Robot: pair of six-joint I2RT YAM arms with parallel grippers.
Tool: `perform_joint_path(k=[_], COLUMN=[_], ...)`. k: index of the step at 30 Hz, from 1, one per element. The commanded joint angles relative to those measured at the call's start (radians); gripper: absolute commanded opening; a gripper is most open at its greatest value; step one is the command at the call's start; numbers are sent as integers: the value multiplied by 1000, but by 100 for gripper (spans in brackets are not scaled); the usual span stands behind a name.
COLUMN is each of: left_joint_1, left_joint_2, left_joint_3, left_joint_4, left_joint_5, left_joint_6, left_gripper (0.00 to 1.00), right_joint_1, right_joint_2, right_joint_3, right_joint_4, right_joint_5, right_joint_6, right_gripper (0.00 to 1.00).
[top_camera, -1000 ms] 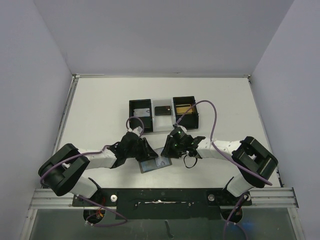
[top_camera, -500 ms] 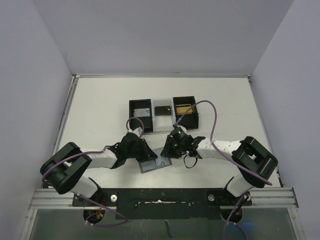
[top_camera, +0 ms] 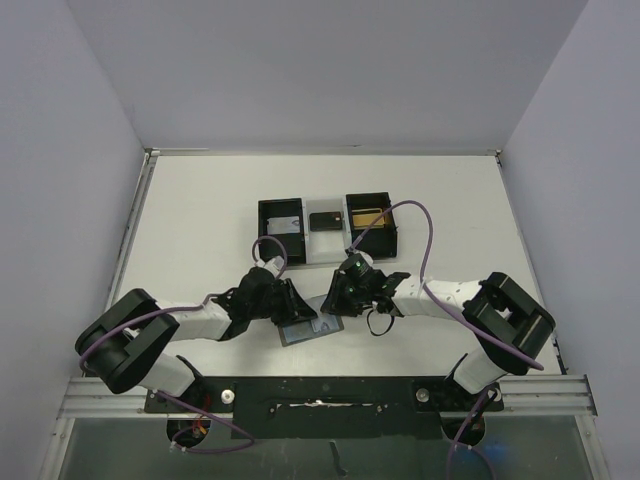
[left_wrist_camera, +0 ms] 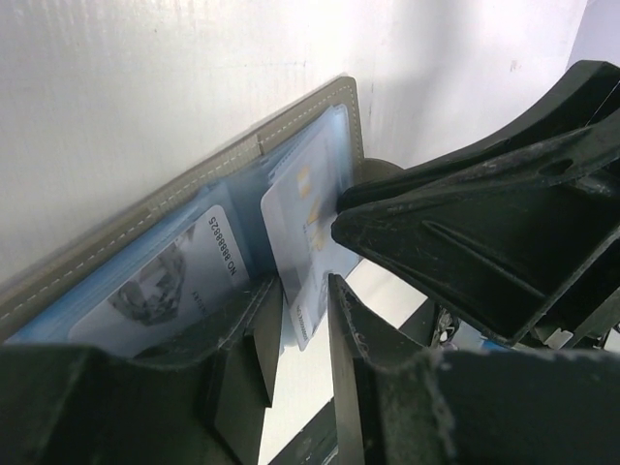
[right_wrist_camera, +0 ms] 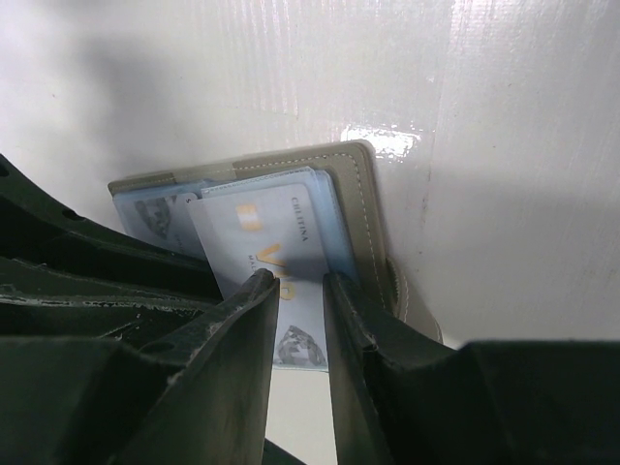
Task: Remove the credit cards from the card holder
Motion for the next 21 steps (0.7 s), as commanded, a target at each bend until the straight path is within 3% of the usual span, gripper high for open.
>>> perform_joint_path(k=[1,10,16,21], left_joint_1=[-2,-2,-2,-2], left_joint_2=[-41,-54,-50,-54], left_joint_3=[-15,-17,-18,-25], left_joint_4=[70,64,82,89], left_joint_5=[23,29,43,33], left_joint_6=[-19,-18,-25,-42], left_gripper=[24,19,25,18], right_joint_1=[2,1,-1,-2], right_joint_2=[52,51,54,65], right_joint_3=[-6,-6,6,14], right_joint_4=[-95,-97,-105,-105], right_joint_5=[30,34,38,37], right_joint_6=[-11,-10,-21,-31], right_gripper=[28,28,28,28])
